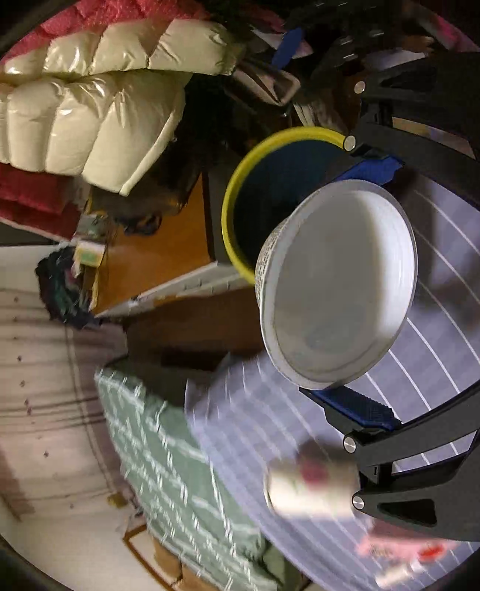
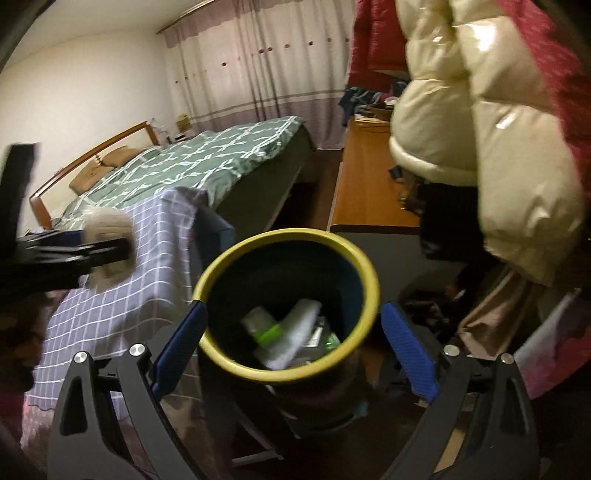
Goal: Collect trash
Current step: 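Carry the white bowl with the left tool into the bin and release, then reach the right tool to the white apple-print paper cup and grasp it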
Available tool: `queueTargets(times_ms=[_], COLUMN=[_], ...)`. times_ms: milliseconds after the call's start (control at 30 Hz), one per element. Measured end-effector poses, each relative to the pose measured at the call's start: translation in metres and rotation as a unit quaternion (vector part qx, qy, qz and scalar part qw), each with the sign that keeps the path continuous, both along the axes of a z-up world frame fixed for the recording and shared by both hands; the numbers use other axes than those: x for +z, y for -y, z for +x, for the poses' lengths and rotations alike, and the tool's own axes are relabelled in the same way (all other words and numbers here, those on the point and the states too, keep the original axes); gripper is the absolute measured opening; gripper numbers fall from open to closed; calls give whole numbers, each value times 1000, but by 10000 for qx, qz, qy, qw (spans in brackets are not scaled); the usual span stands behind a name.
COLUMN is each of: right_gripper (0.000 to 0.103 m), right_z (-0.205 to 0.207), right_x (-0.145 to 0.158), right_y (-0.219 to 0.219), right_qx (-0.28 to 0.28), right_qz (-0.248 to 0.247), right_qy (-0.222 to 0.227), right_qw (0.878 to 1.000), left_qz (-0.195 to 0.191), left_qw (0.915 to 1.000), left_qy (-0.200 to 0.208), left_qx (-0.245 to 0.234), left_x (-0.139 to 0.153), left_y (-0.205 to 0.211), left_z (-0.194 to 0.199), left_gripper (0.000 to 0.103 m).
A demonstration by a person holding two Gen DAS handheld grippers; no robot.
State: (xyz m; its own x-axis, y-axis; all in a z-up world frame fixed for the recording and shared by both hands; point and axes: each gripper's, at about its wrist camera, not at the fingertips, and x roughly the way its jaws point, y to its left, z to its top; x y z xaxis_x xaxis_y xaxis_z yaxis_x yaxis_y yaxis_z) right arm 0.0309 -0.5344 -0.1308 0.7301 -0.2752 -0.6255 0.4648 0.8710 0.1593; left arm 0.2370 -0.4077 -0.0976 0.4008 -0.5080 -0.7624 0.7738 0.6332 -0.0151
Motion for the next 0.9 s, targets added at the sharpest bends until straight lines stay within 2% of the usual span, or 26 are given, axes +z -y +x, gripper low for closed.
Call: queueTargets(times_ms=[233,333,467,567,700,800,900], right_gripper=[91,91,91,91,91,91,91], right_z=[-13,-13,-11,-11,-8,0,12], right_x=[1,2,6,12,16,17,20], right_y=[14,13,7,1,-10,-19,-30], right_qx=[-128,-107,-44,0,67,126,243], right_qz=[42,57,22,12,-16,-8,40], right_qy=[52,58,100,179,214,200,197], right_qw=[9999,9999,9999,9998,9997,9997,9995], left_qz=[34,35,-90,-188,-283,-410,-607], left_qw=[9981,9972,9963,9965,9973,9955,9894], left_qy=[-555,-698,-843,-813,-624,-541,-321], left_qx=[-257,-265,-170,-49,264,665,1282], left_x=[-38,-47,-47,-37,-20,-10,0], left_y=[74,86,74,48,-7,-69,-150], left_z=[-3,-6,-3,-1,-1,1,-1], left_gripper=[90,96,97,97,98,98,98])
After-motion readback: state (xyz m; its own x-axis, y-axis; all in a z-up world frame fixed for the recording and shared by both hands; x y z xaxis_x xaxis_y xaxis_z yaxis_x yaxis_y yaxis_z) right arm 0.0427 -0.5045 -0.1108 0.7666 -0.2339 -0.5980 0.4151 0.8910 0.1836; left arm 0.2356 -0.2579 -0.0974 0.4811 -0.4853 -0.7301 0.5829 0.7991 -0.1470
